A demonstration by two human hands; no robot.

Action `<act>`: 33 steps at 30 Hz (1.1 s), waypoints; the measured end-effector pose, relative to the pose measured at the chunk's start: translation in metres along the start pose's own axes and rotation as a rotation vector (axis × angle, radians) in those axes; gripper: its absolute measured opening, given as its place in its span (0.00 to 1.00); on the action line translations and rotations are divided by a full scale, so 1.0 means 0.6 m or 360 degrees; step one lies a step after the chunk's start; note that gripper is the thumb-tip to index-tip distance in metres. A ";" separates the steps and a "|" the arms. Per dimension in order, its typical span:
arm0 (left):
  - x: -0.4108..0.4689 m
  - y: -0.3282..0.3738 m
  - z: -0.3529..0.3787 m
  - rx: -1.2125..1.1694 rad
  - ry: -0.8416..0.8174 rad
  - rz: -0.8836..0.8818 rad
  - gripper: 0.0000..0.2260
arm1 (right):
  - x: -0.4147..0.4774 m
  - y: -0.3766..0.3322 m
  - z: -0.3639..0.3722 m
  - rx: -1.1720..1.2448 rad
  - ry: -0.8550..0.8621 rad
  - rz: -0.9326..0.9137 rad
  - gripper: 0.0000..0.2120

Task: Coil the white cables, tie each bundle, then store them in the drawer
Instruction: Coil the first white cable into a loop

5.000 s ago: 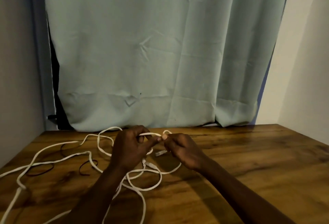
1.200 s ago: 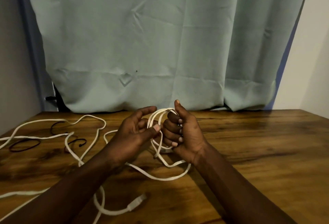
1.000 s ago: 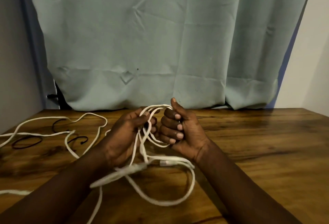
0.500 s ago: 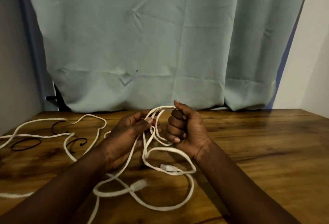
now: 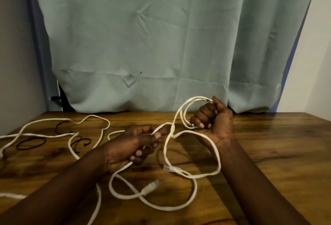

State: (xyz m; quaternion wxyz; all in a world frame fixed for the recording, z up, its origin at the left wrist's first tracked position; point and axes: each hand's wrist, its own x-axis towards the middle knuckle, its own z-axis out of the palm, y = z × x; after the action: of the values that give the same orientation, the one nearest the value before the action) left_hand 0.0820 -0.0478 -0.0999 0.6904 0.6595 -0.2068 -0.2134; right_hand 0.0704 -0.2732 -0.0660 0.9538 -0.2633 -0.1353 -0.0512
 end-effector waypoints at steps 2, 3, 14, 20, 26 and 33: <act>0.007 0.002 0.001 0.0148 0.0175 0.0179 0.10 | 0.000 -0.006 -0.005 -0.0015 0.0035 -0.0060 0.26; 0.010 0.000 0.000 0.0389 0.0298 0.0371 0.09 | -0.001 -0.006 -0.006 -0.0023 0.0046 -0.0082 0.25; 0.018 0.001 -0.072 0.2845 0.0795 0.0121 0.10 | -0.005 -0.083 -0.029 0.0283 0.0477 -0.0665 0.16; 0.007 0.010 -0.140 0.2787 0.1116 -0.0325 0.11 | -0.014 -0.122 -0.052 0.0306 0.0769 -0.0815 0.27; 0.013 0.013 -0.081 0.3063 0.0942 -0.0334 0.23 | -0.003 -0.072 -0.042 0.0199 0.0510 -0.0602 0.29; -0.003 0.004 0.037 0.1357 0.0247 0.0689 0.37 | 0.010 0.020 -0.021 -0.0098 0.0672 -0.0409 0.24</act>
State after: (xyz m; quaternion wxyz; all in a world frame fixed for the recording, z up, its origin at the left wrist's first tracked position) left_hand 0.0680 -0.0650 -0.0965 0.4004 0.8395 -0.3564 0.0888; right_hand 0.0808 -0.2693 -0.0807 0.9382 -0.2562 0.0364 -0.2299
